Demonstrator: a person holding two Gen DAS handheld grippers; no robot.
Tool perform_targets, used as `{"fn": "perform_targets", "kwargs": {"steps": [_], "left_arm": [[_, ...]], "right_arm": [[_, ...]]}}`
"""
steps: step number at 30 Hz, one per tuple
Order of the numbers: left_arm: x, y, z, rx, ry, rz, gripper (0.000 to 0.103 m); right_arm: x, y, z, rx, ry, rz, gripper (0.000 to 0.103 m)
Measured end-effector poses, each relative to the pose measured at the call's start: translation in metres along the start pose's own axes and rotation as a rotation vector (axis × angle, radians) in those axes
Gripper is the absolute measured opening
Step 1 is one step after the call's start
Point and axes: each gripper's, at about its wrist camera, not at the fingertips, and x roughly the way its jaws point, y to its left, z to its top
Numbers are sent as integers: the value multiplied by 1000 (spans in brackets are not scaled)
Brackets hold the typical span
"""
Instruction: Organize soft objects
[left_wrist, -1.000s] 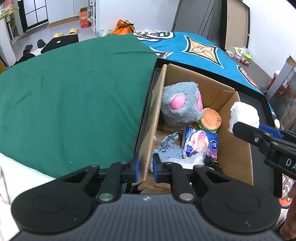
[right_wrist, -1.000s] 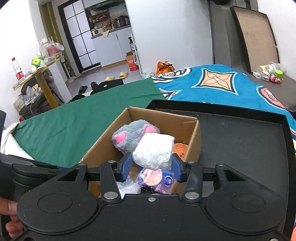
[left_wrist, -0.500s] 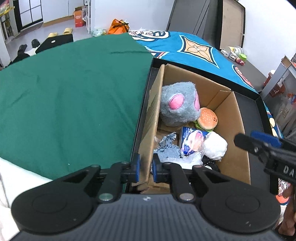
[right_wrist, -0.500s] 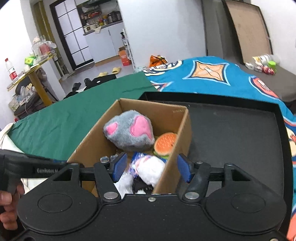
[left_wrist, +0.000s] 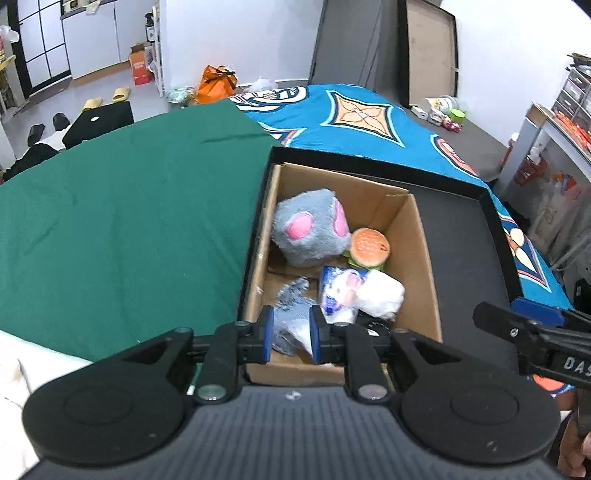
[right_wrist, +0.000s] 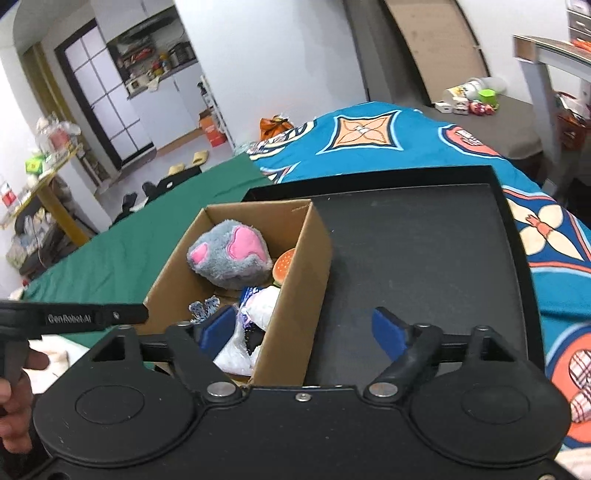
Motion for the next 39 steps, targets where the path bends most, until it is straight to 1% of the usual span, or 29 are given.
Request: {"fn": "perform_targets", "kwargs": {"steps": [1, 2, 3, 4, 5, 6, 9, 11, 13, 14, 18, 20, 21, 26, 30, 33, 36, 39], "left_arm": [[-1, -2, -1, -2, 6, 0, 23], [-3, -5, -1, -1, 10, 1, 30], [-6, -8, -2, 3, 11, -1, 40], [-9, -11, -3, 8, 6, -4, 44], [-13, -14, -3, 15, 0, -7, 51], [-18, -17, -4, 23, -9, -11, 56], [-27, -25, -6, 34, -13, -6, 61], [-33, -28, -6, 30, -17, -6, 63], [-38, -32, -8, 33, -25, 6, 68], [-41, -34, -9, 37, -28, 8, 73], [-52, -38, -15, 42, -38, 3, 88], [-57, -40, -17, 48, -45, 0, 93], [-60, -41, -18, 54, -48, 0, 95], [-73, -46, -23, 72, -70, 1, 98], [-87, -48, -26, 80, -102, -6, 100], [-94, -50, -29, 78, -114, 4, 103], [-101, -48, -32, 59, -127, -10, 103], [-107, -50, -35, 70, -141, 5, 103]], "right_arm": [[-4, -2, 0, 13, -5, 3, 85], [-8, -4, 0, 23, -9, 3, 86], [-11, -6, 0, 32, -13, 1, 87], [-15, -8, 0, 41, -16, -3, 90], [-18, -9, -1, 45, -18, -4, 91], [-23, -11, -1, 51, -21, -3, 92], [-36, -15, -1, 69, -37, -11, 94], [-44, -17, -1, 69, -43, -14, 98], [-51, -18, -1, 68, -50, -19, 101], [-54, -19, -1, 73, -52, -27, 102], [-67, -23, -3, 80, -62, -54, 103], [-72, -24, -4, 79, -65, -63, 103], [-75, -24, -5, 79, -67, -65, 103], [-88, -23, -6, 84, -73, -78, 103], [-98, -19, -7, 75, -79, -93, 103], [-106, -15, -7, 71, -86, -86, 103], [-113, -10, -7, 57, -92, -100, 103], [-121, -8, -8, 60, -104, -95, 103]]}}
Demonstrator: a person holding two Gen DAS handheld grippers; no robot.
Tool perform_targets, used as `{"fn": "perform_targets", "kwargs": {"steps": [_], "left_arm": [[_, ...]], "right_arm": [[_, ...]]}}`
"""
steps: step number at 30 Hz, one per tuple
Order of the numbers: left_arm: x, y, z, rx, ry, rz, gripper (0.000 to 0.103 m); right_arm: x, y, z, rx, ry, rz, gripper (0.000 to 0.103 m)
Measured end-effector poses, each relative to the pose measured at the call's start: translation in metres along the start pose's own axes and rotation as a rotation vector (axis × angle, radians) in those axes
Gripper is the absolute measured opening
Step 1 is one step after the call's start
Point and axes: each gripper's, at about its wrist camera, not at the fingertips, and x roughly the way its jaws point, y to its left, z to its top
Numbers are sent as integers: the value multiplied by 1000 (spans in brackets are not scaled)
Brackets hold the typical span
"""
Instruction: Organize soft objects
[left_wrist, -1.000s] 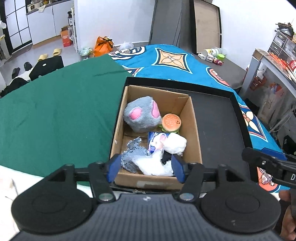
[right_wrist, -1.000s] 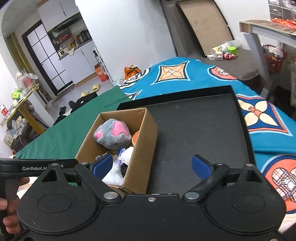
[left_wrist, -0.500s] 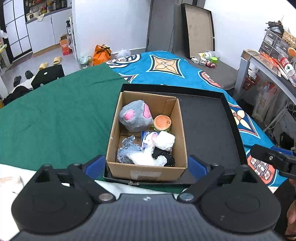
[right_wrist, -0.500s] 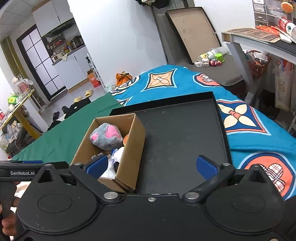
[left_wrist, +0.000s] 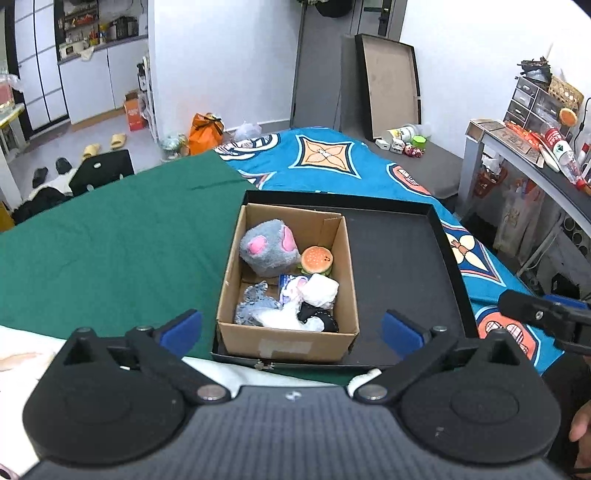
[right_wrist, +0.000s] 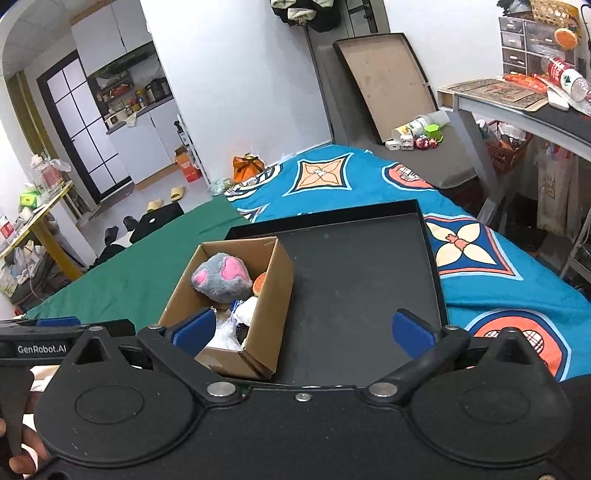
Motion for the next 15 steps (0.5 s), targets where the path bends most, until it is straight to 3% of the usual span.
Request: {"fn": "perform_targets", "kwargs": {"steps": [15], "left_arm": [[-33, -2, -6, 4, -23, 7, 103]], "right_arm": [[-29, -3, 1, 17, -32, -48, 103]]}}
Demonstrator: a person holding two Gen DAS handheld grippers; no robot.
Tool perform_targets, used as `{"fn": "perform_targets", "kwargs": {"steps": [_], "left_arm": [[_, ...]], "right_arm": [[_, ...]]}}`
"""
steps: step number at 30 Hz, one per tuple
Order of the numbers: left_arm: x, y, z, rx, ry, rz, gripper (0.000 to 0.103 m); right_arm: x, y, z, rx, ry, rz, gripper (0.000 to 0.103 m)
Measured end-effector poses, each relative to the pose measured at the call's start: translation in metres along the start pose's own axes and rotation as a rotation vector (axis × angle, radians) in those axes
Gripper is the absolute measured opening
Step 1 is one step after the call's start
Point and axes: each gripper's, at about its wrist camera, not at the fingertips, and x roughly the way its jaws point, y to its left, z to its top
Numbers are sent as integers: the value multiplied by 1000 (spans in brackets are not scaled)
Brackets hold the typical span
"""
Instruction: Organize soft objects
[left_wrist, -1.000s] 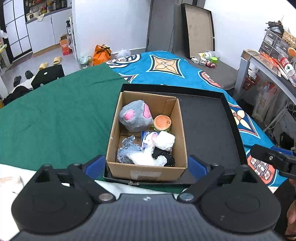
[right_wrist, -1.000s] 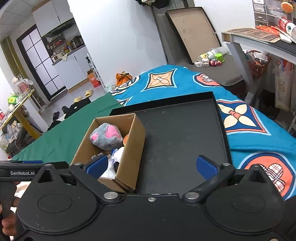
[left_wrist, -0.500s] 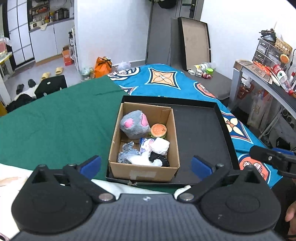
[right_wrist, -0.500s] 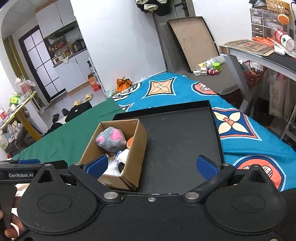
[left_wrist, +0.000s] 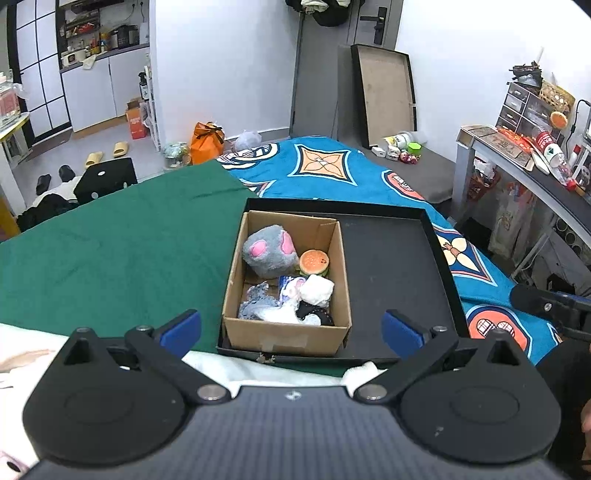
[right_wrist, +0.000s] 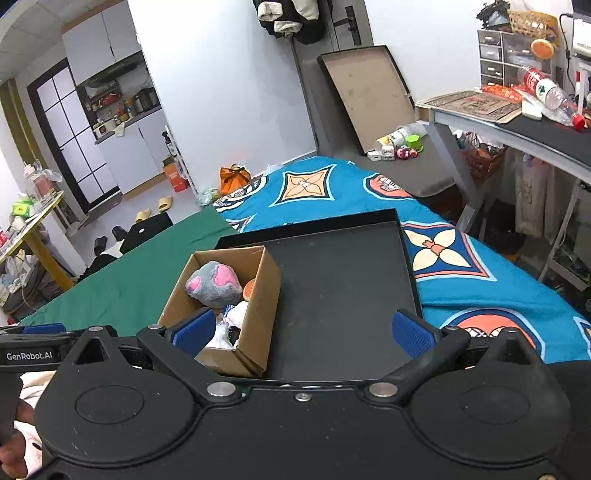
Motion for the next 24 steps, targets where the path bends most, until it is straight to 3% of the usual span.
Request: {"fn": "perform_targets", "kwargs": {"steps": [24], "left_arm": [[-27, -2, -19, 10, -34, 19, 103]], "right_arm": [[-31, 10, -15, -14, -14, -52, 103]]}}
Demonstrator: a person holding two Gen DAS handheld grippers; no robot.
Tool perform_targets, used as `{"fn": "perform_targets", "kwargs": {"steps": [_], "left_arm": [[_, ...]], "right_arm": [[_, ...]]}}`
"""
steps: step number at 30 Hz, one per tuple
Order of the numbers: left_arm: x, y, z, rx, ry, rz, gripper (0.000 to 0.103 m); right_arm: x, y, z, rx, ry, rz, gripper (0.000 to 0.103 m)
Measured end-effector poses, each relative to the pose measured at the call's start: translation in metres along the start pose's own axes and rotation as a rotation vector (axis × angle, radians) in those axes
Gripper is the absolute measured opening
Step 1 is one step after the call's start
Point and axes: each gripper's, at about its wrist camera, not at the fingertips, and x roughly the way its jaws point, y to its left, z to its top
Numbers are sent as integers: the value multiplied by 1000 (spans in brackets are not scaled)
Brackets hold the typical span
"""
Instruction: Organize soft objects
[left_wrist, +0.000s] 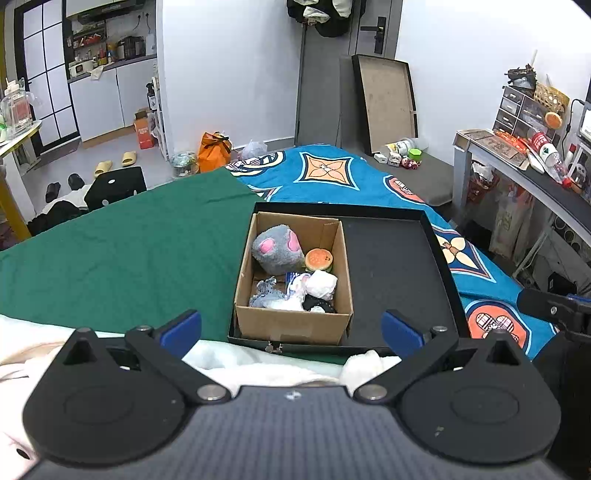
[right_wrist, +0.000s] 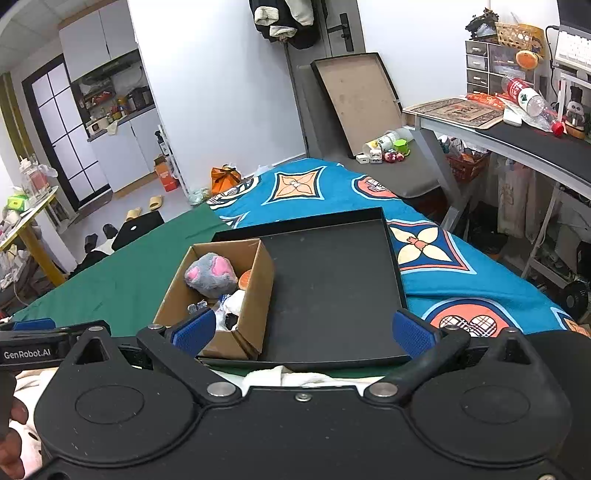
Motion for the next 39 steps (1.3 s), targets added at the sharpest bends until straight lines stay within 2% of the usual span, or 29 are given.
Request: {"fn": "perform_targets", "kwargs": {"steps": [7, 39], "left_arm": [[-3, -3, -2, 21, -5, 16, 103], [0, -9, -2, 45, 9, 22, 103]], "right_arm": [[-2, 4, -3, -22, -3, -25, 103], [-1, 0, -4, -24, 16, -8, 103]]}}
